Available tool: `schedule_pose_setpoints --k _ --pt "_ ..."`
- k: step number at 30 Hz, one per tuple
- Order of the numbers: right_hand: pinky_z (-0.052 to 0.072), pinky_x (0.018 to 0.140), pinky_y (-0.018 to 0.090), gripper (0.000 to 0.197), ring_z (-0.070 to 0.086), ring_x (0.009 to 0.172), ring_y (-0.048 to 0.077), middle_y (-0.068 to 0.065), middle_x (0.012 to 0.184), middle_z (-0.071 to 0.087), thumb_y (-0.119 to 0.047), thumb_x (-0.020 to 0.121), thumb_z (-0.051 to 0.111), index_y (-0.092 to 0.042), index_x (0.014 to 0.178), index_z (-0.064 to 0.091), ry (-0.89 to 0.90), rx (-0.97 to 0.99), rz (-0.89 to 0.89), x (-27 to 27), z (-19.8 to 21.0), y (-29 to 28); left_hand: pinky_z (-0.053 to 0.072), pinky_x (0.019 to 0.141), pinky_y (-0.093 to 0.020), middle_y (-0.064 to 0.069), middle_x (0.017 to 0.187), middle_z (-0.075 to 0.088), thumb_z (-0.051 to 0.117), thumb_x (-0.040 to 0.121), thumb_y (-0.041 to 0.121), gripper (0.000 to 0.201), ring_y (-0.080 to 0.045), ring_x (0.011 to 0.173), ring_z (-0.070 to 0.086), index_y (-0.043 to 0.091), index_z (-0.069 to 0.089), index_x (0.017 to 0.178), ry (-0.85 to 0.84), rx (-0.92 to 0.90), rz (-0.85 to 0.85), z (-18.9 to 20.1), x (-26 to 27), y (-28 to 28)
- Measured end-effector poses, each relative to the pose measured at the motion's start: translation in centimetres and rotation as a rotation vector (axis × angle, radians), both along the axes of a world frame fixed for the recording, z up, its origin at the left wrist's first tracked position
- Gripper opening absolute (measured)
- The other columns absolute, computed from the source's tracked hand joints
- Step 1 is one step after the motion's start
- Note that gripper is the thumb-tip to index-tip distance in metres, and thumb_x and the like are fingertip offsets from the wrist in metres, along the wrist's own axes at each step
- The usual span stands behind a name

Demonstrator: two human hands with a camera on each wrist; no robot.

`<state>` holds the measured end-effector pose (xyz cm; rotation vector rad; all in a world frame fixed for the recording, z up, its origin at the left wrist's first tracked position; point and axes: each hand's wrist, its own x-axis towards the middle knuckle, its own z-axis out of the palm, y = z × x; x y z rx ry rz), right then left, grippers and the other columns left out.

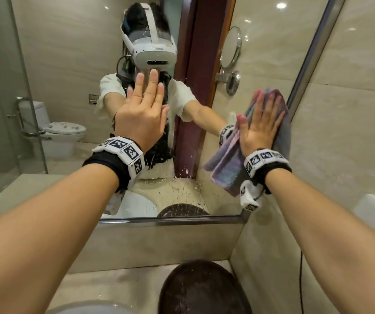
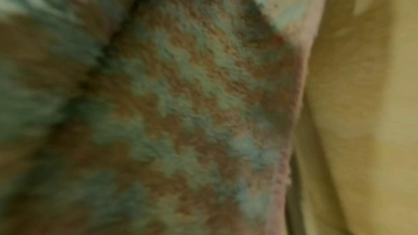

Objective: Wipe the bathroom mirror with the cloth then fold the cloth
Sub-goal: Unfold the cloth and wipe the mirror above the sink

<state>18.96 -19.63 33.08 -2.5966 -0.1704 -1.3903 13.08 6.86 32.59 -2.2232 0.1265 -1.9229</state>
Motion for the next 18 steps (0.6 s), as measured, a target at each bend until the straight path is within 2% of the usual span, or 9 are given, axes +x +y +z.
schedule_pose_setpoints --k 3,6,8,10,12,15,18 --pt "0.005 0.115 0.056 0.074 0.012 0.143 0.04 0.023 0.154 0.014 -0.052 0.093 0.019 -0.001 0.147 0.015 0.069 0.016 -0.046 -0.3 -2.8 0.8 0.044 0.098 -0.047 -0.019 0.137 0.049 0.041 0.096 0.031 0.044 -0.037 0.125 0.048 0.003 0.057 0.125 0.004 -0.002 0.009 0.1 -0.1 -0.1" --pt "0.014 0.111 0.06 0.077 0.024 0.139 0.043 0.025 0.15 0.026 -0.054 0.094 0.008 0.001 0.144 0.024 0.119 0.057 -0.064 -1.0 -4.0 3.3 0.043 0.1 -0.046 -0.017 0.14 0.046 0.039 0.096 0.029 0.043 -0.036 0.128 0.045 0.004 0.055 0.128 0.028 -0.033 -0.008 0.0 -0.3 -0.2" --pt "0.009 0.112 0.059 0.076 0.023 0.139 0.043 0.025 0.15 0.025 -0.053 0.093 0.005 0.0 0.145 0.023 0.099 0.011 -0.044 -1.3 -3.7 4.7 0.041 0.102 -0.046 -0.016 0.141 0.045 0.04 0.094 0.025 0.043 -0.035 0.129 0.044 0.005 0.054 0.129 0.053 -0.042 -0.039 0.0 -0.5 -0.3" --pt "-0.007 0.113 0.054 0.072 0.015 0.142 0.041 0.022 0.154 0.019 -0.053 0.095 0.011 -0.005 0.147 0.018 0.031 -0.087 0.033 -1.7 -3.0 5.9 0.04 0.104 -0.045 -0.015 0.141 0.045 0.042 0.092 0.023 0.043 -0.034 0.129 0.045 0.005 0.053 0.13 0.086 -0.038 -0.066 -0.1 -0.8 0.0" --pt "-0.02 0.109 0.047 0.067 0.007 0.144 0.038 0.018 0.156 0.012 -0.049 0.095 0.02 -0.01 0.149 0.014 -0.025 -0.158 0.129 -2.0 -1.8 7.5 0.038 0.106 -0.044 -0.013 0.143 0.043 0.041 0.093 0.021 0.044 -0.032 0.13 0.043 0.005 0.05 0.132 0.136 -0.027 -0.087 -0.8 -1.1 0.5" --pt "-0.018 0.109 0.048 0.064 0.009 0.145 0.036 0.015 0.157 0.013 -0.045 0.095 0.023 -0.012 0.149 0.016 -0.073 -0.177 0.165 -2.9 -0.7 10.5 0.035 0.109 -0.044 -0.014 0.146 0.038 0.04 0.092 0.018 0.047 -0.03 0.134 0.039 0.003 0.044 0.136 0.242 -0.015 -0.124 -4.3 -2.1 1.2" --pt "-0.013 0.112 0.051 0.064 0.008 0.145 0.033 0.011 0.158 0.011 -0.046 0.095 0.02 -0.014 0.15 0.013 -0.065 -0.248 0.175 -3.6 -1.0 12.6 0.032 0.111 -0.043 -0.016 0.147 0.036 0.039 0.089 0.015 0.049 -0.03 0.134 0.039 0.0 0.043 0.136 0.338 -0.014 -0.112 -9.8 -3.7 2.2"
